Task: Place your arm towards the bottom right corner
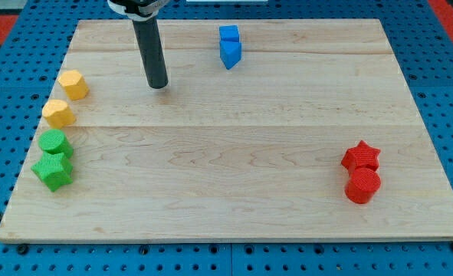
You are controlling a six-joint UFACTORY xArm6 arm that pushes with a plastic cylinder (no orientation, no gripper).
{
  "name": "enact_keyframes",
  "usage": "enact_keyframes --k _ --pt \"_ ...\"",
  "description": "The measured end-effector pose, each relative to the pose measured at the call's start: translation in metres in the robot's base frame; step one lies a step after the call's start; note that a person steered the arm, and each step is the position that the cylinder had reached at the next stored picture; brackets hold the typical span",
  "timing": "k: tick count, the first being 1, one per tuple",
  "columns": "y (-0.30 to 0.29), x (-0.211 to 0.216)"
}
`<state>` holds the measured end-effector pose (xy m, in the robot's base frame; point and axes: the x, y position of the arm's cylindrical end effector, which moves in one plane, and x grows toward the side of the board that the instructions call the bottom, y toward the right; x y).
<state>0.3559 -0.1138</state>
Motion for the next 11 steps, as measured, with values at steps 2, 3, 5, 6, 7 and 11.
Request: enact_keyframes --k 2,3,5,6,7,11 --pt "0.001 0.0" --pt "0.001 0.0" --pt "0.001 0.007" --pt "0.001 0.007" --pt "0.004 0.023" --pt "0.028 0.203"
